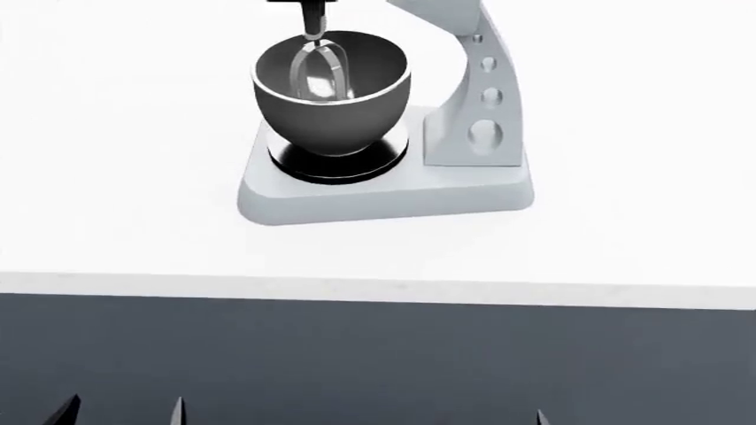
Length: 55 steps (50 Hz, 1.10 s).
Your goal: Open the stand mixer head.
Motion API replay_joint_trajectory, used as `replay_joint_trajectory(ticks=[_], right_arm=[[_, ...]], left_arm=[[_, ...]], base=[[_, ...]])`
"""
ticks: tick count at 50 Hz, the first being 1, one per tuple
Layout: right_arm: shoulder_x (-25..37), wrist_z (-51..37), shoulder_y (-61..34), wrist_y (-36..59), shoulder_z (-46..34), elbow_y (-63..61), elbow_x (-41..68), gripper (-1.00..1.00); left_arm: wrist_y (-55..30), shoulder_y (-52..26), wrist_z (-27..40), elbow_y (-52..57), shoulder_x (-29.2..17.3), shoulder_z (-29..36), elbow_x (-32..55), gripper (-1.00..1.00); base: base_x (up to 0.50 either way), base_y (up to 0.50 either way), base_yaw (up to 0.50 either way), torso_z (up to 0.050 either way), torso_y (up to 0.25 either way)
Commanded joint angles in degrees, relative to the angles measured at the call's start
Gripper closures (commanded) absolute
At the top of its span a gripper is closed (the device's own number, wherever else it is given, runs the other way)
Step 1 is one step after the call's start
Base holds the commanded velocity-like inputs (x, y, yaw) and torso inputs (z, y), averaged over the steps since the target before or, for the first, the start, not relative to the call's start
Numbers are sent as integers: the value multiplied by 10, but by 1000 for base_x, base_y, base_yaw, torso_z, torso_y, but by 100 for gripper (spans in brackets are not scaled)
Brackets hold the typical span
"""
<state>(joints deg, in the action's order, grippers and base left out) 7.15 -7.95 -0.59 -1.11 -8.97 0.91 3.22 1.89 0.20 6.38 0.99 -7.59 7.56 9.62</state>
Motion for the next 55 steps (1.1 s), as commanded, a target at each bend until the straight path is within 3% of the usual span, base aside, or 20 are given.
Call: replay_joint_trajectory(ticks=[1,8,40,45,51,55], right_arm=[[5,-3,-1,3,-7,2,8,-100],[8,-5,-1,2,-10,1,10,-100],[18,-20,-4,3,-22,3,22,-100],[16,-14,-4,4,-16,-1,44,-100],[20,-26,0,-46,-14,-23,31,-100],[22,-29,4,-57,-14,-42,32,-100]], left_arm=[[3,2,-2,4,-4,3,16,-100],[21,7,-2,10,-4,0,29,-100],[5,6,14,14,-19,18,29,-100],[-33,1,30,40,-28,17,25,-100],[-152,-11,71,181,-52,-7,54,-100],[-170,-12,77,219,-60,-13,65,-100]], base=[[0,0,0,50,0],[0,0,0,7,0],[0,0,0,50,0],[0,0,0,12,0],[0,0,0,0,0],[0,0,0,0,0]])
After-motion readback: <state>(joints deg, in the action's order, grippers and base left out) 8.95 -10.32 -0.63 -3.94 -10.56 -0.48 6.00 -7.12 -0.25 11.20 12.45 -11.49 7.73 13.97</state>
